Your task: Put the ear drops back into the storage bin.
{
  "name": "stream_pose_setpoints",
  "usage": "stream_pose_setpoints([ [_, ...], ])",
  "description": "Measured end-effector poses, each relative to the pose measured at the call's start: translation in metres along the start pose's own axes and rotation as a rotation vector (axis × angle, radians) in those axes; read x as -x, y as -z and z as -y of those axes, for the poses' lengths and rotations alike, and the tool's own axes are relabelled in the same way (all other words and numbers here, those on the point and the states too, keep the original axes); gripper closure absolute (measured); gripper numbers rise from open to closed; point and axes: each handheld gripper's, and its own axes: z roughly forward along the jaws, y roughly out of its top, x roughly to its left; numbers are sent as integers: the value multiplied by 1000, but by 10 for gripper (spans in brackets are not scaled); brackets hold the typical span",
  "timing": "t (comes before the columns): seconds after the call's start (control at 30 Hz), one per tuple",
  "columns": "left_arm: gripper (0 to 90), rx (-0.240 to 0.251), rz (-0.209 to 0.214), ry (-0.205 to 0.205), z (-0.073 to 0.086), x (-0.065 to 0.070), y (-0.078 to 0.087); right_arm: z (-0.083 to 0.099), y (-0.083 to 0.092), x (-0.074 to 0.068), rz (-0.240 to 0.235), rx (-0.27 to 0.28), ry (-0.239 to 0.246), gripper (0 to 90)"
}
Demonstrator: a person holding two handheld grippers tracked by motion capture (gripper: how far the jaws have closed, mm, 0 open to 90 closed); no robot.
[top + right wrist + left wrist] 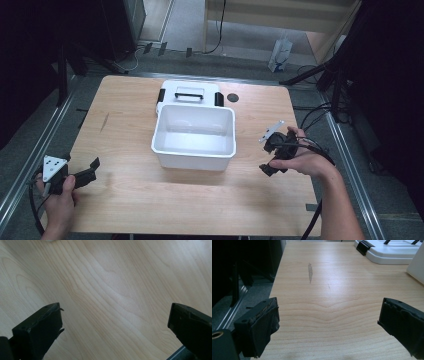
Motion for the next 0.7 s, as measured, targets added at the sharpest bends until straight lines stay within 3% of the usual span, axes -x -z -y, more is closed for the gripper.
stream_pose_setpoints([
  [0.4, 35, -2, 0, -4, 0, 0, 0, 40, -16, -1, 3, 47, -103, 0],
  [0.7, 36, -2, -3, -4, 0, 1, 1, 79, -31, -8, -8, 130, -203, 0],
])
